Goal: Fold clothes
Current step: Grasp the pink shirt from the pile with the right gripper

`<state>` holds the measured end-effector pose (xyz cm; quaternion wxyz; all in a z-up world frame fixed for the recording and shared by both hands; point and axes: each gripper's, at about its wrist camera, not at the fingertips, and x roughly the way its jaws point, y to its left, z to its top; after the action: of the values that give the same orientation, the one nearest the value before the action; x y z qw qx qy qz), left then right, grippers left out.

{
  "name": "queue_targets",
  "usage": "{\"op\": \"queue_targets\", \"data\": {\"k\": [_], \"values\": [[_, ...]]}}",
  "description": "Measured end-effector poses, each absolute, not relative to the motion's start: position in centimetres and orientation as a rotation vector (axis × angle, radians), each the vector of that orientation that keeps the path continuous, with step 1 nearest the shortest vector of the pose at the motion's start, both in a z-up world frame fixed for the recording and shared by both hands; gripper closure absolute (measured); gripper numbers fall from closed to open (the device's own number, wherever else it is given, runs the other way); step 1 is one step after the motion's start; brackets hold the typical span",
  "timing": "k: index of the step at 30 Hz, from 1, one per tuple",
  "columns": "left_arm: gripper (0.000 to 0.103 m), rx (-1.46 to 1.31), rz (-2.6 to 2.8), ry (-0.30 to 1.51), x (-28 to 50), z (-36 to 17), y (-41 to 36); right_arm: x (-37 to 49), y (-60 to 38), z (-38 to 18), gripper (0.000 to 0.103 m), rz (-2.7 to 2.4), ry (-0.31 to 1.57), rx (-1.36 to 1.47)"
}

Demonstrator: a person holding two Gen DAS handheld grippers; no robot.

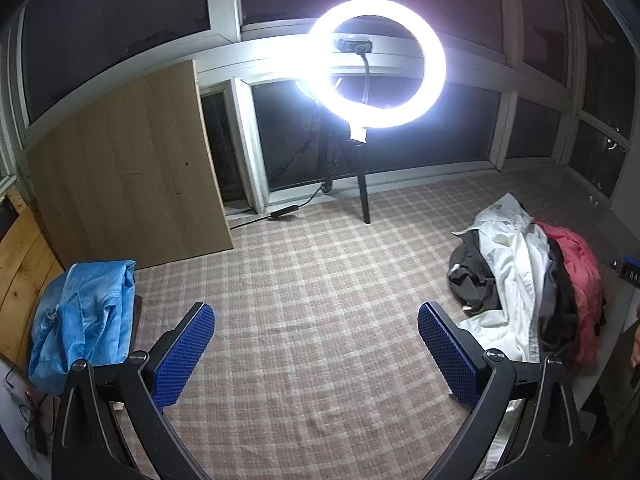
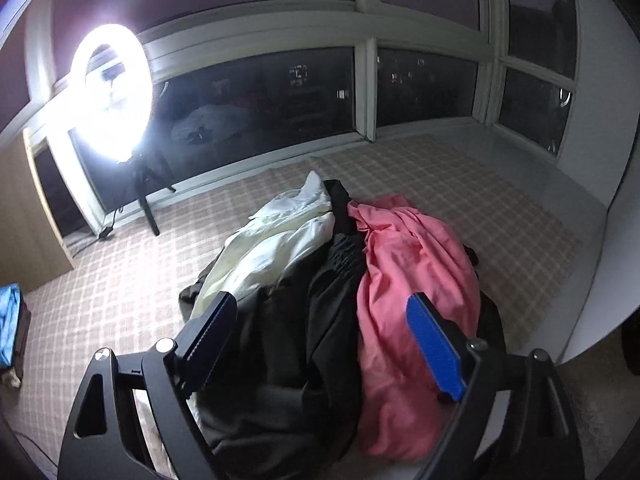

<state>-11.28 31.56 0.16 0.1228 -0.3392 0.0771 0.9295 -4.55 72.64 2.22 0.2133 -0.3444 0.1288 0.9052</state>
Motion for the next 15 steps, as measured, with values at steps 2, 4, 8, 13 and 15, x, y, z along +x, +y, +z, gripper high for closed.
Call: {"op": "queue_targets", "data": {"k": [2,4,8,13,15], "values": [[0.001,-1.0,2.721,0.228,-11.9,0.0,31.8,-5.7,73.4,1.9,0.018,2.527,0.368,-0.966],[0.001,-1.009,2.727,0.231,-12.5,-0.1,32.1,-7.4,74.1,1.6,0.019,2.537,0.323,-0.981],[0.001,-1.021,2.735,0.257,-13.7,-0.4,32.7,-9.6,79.7,-0.4,0.019,2.402,0.333,-1.038],[0.001,-1.085,2.733,0.261,-15.2,-1.8,32.9,-11.8,86.8,-3.5,0.018,2.242,0.41,-1.131],[0.001,-1.125,2.718,0.244,-15.9,-2.6,33.1,-12.4,88.4,-5.6,0.018,2.197,0.448,-1.206]]}}
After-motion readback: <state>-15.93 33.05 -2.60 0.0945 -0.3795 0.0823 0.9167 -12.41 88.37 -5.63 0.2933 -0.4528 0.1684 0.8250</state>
